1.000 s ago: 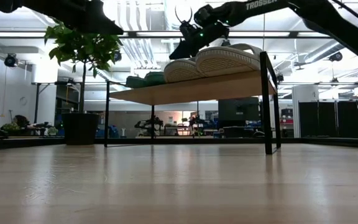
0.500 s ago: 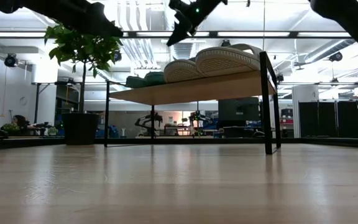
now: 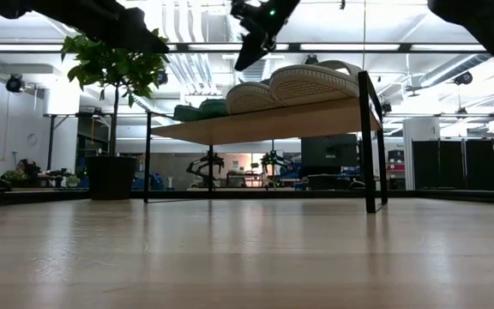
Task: Pick and place slides into the shelf
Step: Put the green slide on the shelf
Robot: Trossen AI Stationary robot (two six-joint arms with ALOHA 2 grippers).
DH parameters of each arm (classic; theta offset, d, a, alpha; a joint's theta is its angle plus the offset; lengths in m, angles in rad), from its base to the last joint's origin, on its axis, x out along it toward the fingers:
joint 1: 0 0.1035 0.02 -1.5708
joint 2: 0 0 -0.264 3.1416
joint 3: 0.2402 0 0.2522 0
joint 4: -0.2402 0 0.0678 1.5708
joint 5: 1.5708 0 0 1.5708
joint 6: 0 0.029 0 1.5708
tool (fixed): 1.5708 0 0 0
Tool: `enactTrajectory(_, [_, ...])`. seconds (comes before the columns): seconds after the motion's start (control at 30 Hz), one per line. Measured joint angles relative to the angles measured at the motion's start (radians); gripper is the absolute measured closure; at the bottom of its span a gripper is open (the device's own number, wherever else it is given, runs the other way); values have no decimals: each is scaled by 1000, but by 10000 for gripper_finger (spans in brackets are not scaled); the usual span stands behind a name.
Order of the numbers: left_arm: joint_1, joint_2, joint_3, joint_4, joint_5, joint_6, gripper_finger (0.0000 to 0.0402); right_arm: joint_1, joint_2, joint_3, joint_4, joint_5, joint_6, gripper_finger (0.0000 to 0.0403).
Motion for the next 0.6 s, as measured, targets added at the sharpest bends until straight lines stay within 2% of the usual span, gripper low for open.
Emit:
enactTrajectory(0.13, [0,-1,0,1,-3,0,205,34,19,-2,38,205,-15,269])
enactTrajectory(0.2, [0,-1,0,-1,-3,1,205,45,16,-3,41,256,-15,257])
enactTrajectory(0.33, [0,8,0,-6,16,53,205,46,-20,-3,32,259,-3,253])
enactTrajectory(0.47, [3,60,0,39,58,241,205,28,-73,-2,-29,257,27,262])
enactTrajectory(0.6, [30,151,14,180,79,421,205,10,-112,-1,-129,257,90,272])
